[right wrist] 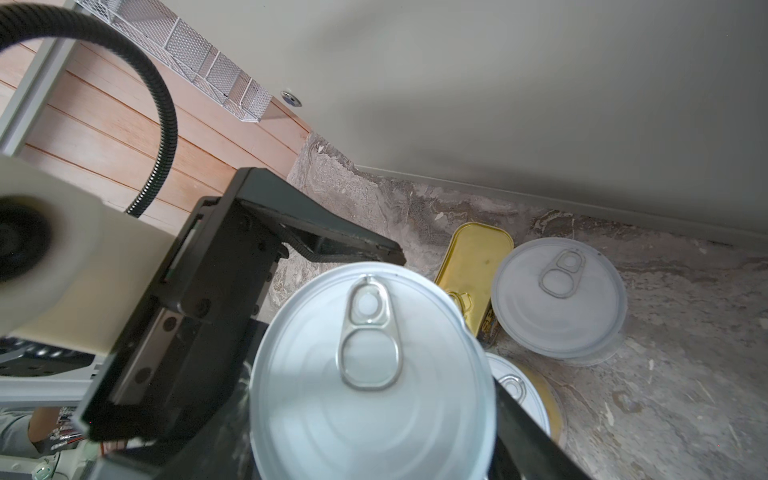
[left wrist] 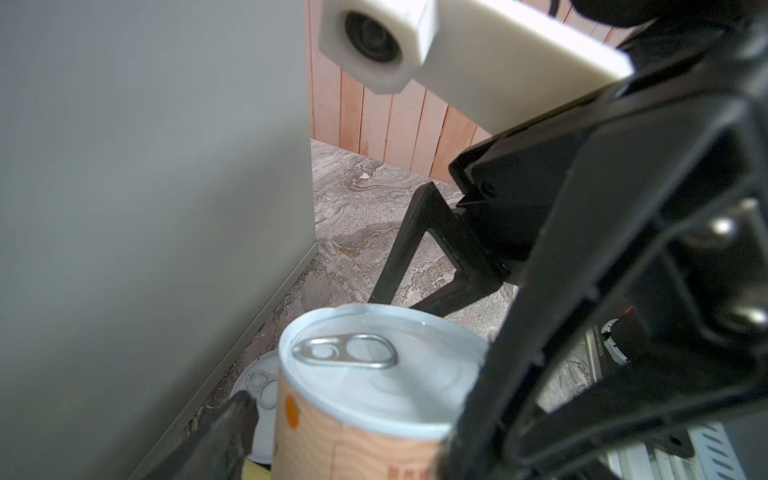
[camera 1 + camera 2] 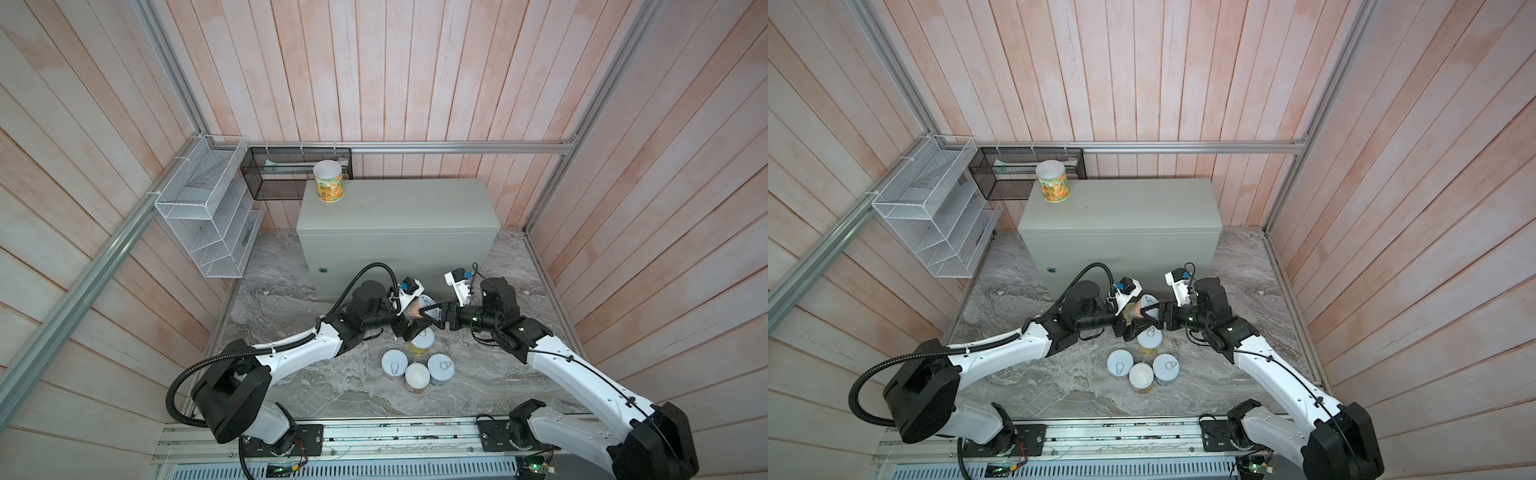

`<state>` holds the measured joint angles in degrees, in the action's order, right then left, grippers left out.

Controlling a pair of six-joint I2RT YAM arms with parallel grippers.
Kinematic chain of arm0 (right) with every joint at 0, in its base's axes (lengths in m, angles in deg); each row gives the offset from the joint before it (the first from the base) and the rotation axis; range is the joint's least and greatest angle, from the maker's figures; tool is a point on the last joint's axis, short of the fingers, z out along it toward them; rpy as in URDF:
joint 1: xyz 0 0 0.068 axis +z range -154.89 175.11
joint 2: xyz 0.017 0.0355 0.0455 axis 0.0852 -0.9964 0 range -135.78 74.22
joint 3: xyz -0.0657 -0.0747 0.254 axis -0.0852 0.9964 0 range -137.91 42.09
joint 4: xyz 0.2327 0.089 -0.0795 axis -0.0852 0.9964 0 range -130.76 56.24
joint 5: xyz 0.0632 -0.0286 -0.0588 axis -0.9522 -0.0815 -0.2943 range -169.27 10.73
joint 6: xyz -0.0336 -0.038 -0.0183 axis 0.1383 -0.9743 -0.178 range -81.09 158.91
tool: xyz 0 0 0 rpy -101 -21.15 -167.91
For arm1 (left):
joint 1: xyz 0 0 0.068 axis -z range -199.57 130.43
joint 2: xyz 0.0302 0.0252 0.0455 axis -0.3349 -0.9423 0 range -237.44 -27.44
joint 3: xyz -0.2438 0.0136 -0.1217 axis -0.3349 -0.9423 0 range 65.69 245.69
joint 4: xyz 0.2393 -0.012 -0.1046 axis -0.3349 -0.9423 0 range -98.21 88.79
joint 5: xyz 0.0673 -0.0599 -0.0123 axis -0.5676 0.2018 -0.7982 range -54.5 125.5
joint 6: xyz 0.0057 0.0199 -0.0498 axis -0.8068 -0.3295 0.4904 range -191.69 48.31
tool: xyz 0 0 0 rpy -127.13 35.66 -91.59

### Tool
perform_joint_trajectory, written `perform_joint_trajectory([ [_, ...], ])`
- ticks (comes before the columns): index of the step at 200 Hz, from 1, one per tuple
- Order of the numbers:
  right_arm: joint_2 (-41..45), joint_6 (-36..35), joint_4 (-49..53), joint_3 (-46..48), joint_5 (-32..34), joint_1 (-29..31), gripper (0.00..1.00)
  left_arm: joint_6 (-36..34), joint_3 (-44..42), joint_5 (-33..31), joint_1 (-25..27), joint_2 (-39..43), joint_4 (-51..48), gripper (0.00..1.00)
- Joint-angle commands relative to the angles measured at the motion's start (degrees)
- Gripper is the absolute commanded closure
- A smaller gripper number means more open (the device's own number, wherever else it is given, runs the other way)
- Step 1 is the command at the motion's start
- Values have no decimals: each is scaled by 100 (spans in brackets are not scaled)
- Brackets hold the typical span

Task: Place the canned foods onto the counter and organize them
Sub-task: 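Hold the orange-labelled can with the left gripper beside the right gripper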

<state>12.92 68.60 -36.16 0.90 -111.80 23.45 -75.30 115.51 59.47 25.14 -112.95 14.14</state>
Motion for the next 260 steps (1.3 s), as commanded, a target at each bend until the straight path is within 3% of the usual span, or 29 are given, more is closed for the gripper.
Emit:
perform_joint_trajectory([
  [1,100,54,-460,-251,-152,-23,41,-157,203,-101,29,-80,-162,8],
  [57,55,81,-486,-214,-182,-26,41,-9,238,-311,29,-100,-92,28],
  [108,117,75,-473,-145,-157,-24,41,274,341,-360,34,-174,-67,38],
  [260,495,151,-644,207,193,-23,24,1188,449,-684,56,-18,-11,56],
])
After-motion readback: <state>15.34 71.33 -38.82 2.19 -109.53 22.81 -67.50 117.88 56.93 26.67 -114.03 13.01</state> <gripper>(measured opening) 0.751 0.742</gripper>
